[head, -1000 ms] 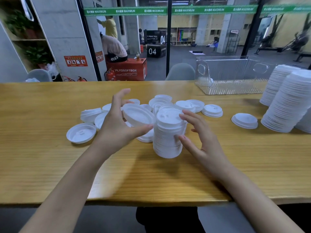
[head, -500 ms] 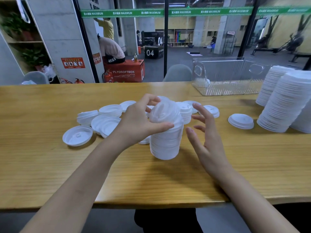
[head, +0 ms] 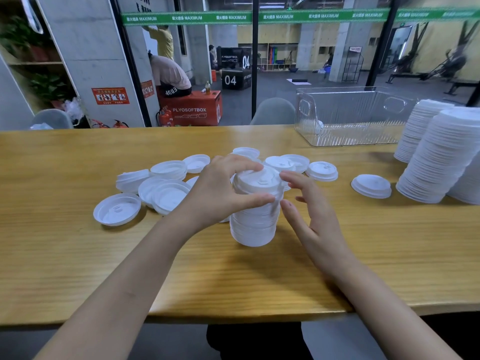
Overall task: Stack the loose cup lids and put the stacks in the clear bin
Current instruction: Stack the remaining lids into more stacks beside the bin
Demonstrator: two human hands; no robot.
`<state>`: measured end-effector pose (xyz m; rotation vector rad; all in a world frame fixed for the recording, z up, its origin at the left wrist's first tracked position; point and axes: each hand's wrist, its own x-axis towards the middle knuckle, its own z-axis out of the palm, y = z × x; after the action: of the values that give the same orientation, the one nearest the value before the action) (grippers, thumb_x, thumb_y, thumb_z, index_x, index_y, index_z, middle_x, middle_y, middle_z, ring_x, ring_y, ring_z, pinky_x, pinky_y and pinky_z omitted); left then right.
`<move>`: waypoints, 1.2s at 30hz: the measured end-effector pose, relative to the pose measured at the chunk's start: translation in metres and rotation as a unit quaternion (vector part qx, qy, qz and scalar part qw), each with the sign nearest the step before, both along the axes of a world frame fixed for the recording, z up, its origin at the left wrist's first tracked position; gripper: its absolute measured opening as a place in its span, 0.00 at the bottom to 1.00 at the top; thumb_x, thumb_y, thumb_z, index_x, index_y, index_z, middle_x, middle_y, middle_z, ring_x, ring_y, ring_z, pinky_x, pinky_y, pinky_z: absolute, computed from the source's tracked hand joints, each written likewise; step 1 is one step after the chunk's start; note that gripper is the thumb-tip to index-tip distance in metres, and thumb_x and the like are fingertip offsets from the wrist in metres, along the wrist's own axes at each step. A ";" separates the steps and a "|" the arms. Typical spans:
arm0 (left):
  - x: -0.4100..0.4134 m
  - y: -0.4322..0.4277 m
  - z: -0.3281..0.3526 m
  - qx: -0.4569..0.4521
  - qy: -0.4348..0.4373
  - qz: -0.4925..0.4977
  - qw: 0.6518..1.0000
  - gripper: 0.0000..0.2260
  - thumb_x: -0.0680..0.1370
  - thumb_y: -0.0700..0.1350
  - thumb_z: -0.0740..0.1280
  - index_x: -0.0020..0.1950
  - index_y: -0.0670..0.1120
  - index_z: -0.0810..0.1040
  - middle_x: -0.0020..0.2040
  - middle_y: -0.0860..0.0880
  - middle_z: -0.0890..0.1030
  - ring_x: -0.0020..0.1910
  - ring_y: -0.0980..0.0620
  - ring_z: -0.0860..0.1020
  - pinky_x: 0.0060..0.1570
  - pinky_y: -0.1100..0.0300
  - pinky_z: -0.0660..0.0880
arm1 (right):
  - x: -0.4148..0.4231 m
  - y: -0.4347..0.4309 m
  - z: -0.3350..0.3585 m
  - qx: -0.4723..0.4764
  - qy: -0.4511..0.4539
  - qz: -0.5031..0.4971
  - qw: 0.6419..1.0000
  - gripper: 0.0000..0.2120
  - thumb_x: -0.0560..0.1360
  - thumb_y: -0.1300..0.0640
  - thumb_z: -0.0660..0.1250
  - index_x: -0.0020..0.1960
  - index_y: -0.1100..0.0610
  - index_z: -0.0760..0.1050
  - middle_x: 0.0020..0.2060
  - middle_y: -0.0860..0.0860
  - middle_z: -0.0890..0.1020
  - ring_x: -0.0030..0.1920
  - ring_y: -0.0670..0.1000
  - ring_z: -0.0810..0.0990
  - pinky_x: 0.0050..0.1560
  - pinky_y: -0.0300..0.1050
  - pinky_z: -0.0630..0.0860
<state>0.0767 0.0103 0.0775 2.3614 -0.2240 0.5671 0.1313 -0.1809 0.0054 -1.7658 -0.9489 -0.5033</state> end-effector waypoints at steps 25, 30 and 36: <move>-0.044 0.108 -0.067 0.237 -0.001 0.182 0.954 0.20 0.67 0.45 0.80 0.57 0.48 0.81 0.55 0.51 0.81 0.59 0.43 0.77 0.60 0.49 0.61 | 0.000 0.000 -0.001 -0.016 -0.019 0.023 0.999 0.20 0.79 0.48 0.61 0.71 0.48 0.66 0.64 0.45 0.75 0.64 0.48 0.75 0.63 0.42 0.71; -0.036 0.112 -0.076 0.337 -0.080 0.201 0.916 0.19 0.65 0.36 0.80 0.53 0.47 0.81 0.47 0.52 0.82 0.45 0.46 0.82 0.61 0.49 0.57 | -0.001 0.000 0.000 -0.011 -0.016 0.020 1.000 0.20 0.79 0.48 0.61 0.69 0.48 0.66 0.63 0.43 0.75 0.62 0.47 0.75 0.61 0.41 0.72; -0.047 0.083 -0.053 -0.067 -0.119 0.118 0.984 0.13 0.81 0.42 0.65 0.62 0.57 0.73 0.47 0.60 0.79 0.44 0.55 0.79 0.52 0.62 0.73 | -0.002 0.001 0.001 -0.009 -0.012 0.022 1.000 0.19 0.79 0.47 0.61 0.69 0.47 0.66 0.63 0.42 0.74 0.62 0.46 0.74 0.61 0.40 0.72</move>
<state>0.0296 0.0930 0.0247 2.2014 -0.0097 0.9497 0.1294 -0.1803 0.0064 -1.7544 -1.0096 -0.4888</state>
